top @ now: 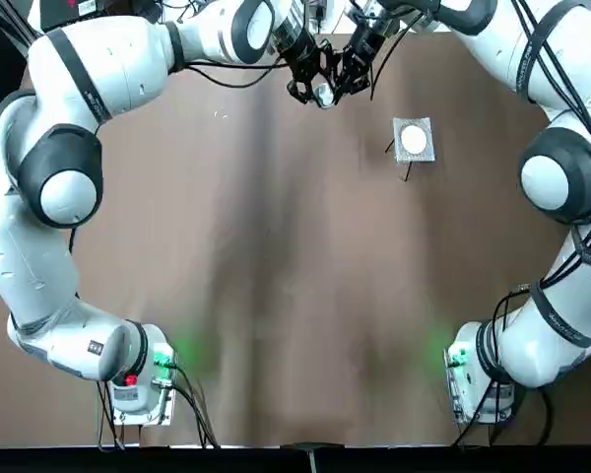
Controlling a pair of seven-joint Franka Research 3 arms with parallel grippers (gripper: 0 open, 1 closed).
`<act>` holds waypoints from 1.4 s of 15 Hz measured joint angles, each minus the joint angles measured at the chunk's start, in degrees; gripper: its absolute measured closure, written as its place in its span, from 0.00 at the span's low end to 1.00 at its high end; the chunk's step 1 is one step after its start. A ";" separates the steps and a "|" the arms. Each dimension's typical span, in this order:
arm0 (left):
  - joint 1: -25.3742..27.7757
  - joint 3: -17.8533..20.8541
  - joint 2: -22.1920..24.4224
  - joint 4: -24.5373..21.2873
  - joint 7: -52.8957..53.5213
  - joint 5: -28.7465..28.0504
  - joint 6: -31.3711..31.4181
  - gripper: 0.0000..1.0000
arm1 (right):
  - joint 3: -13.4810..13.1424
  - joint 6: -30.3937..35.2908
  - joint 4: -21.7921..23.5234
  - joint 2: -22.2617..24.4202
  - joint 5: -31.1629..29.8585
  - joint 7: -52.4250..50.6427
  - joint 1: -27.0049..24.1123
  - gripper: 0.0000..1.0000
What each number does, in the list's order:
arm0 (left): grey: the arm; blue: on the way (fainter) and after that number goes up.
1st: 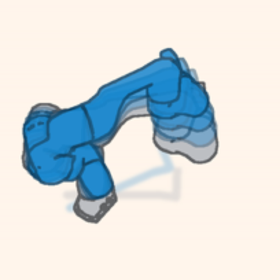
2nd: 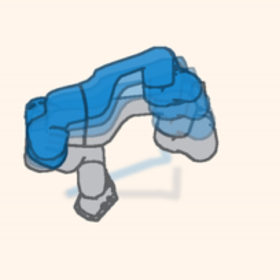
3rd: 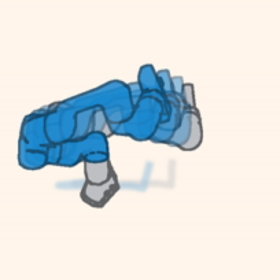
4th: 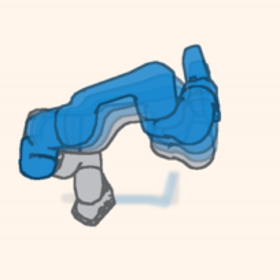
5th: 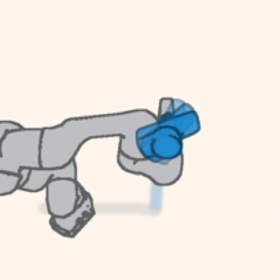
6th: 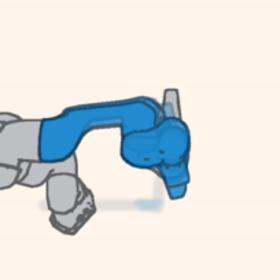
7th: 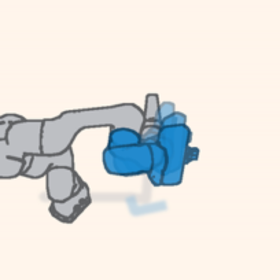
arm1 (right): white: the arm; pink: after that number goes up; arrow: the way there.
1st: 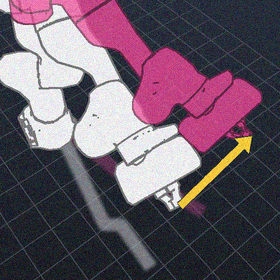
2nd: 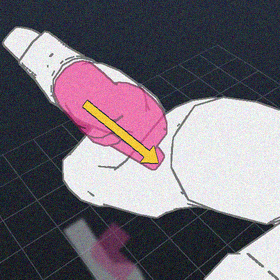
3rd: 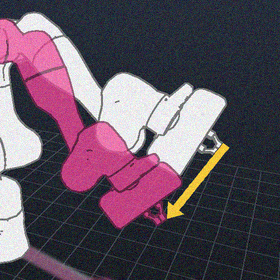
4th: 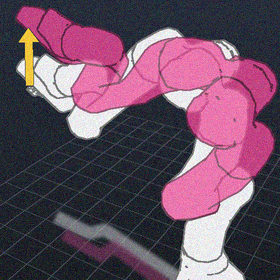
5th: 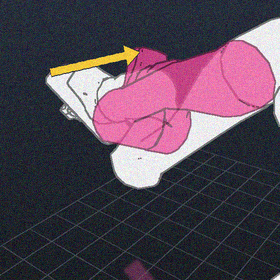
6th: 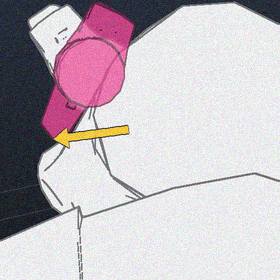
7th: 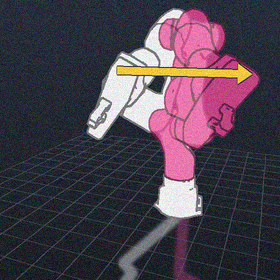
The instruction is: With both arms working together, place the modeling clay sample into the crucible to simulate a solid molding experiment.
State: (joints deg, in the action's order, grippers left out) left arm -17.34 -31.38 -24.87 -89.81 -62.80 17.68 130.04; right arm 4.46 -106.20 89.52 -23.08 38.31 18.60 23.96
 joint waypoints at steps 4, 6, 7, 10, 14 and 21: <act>0.34 0.04 0.06 0.08 0.01 0.00 -0.14 0.26 | -0.04 0.00 -0.04 0.00 0.01 -0.04 -0.22 0.95; 0.74 0.01 0.25 0.29 0.01 0.00 -0.20 0.25 | 0.03 -0.08 -0.12 0.01 0.01 -0.04 -0.18 0.95; 0.96 0.03 0.49 0.30 0.01 0.00 -0.25 0.23 | 0.02 -0.11 -0.29 0.01 0.01 -0.04 -0.20 0.95; 3.13 0.12 1.51 0.88 0.01 -0.36 0.13 0.00 | 0.16 0.01 -0.35 -0.03 0.01 -0.04 -0.12 0.95; 8.69 0.05 2.76 0.98 1.93 -10.70 -7.44 0.00 | -0.13 1.09 -0.31 -0.09 -0.03 -0.87 -0.66 0.95; 13.70 0.20 3.43 1.08 11.58 -28.31 -21.06 0.00 | -0.63 2.33 0.09 -0.14 -7.21 -3.42 -6.37 0.95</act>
State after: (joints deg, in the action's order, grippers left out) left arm -3.64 -31.18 -21.44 -88.74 -51.22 -10.64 108.98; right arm 3.83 -103.87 89.62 -23.21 31.10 15.18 17.59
